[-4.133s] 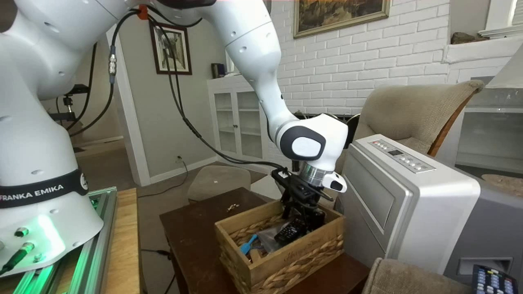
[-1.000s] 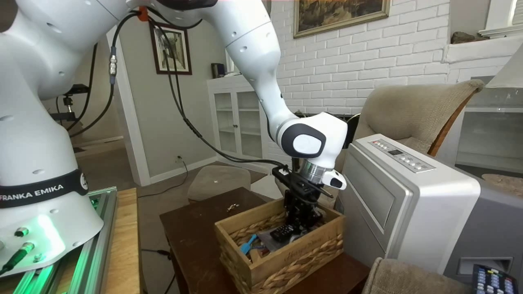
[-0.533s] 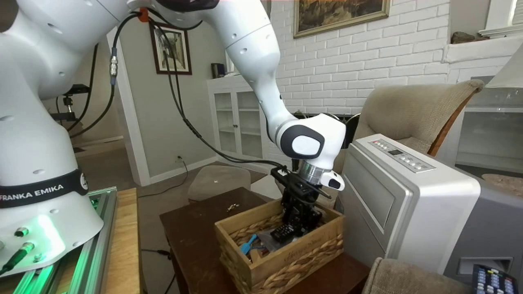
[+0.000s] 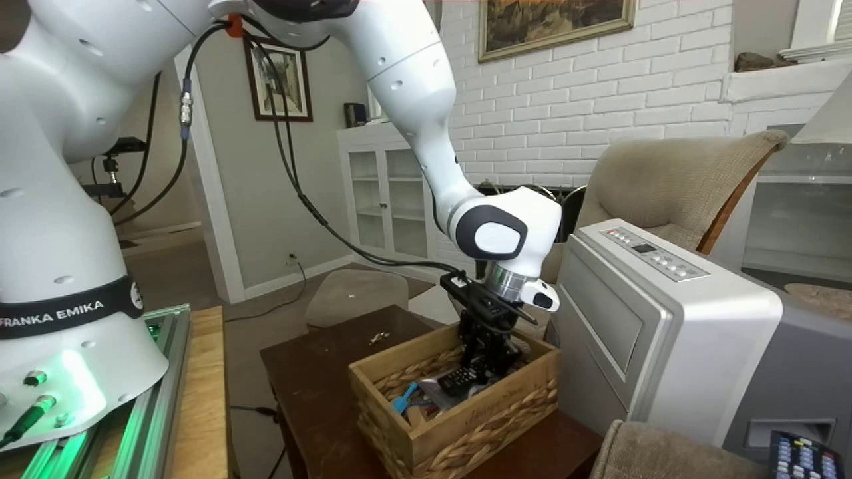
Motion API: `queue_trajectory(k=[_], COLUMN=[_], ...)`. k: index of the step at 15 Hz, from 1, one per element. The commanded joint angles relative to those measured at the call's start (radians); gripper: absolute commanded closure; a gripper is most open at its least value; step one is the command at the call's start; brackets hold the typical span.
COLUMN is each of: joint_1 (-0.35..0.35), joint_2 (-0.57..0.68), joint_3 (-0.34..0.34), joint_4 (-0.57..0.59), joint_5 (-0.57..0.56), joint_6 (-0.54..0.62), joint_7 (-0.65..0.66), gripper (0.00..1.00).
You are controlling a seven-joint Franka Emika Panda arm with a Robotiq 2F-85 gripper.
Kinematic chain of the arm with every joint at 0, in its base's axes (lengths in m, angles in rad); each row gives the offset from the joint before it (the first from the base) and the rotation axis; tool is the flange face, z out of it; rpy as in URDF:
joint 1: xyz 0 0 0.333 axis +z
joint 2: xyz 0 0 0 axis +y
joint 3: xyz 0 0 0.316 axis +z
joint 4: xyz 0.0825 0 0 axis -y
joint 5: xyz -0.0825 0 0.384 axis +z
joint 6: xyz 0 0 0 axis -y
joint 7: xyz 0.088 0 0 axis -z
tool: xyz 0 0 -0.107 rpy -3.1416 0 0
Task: Turn off the device and put the remote on the couch
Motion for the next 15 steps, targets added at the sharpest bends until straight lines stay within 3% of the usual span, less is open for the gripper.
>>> queue_trajectory(k=[1,5,6,7,15], joint_1=[0.01,0.012,0.014,0.015,-0.006], joint_2=[0.017,0.018,0.018,0.019,-0.015], joint_3=[-0.007,-0.009,-0.011,-0.011,0.007], joint_4=[0.01,0.008,0.007,0.008,-0.013], joint_5=[0.002,-0.001,-0.003,-0.003,0.016], joint_6=[0.015,0.021,0.024,0.023,0.018], joint_7=[0.022,0.023,0.024,0.024,0.004], gripper=[0.54,0.51,0.58,0.74,0.74])
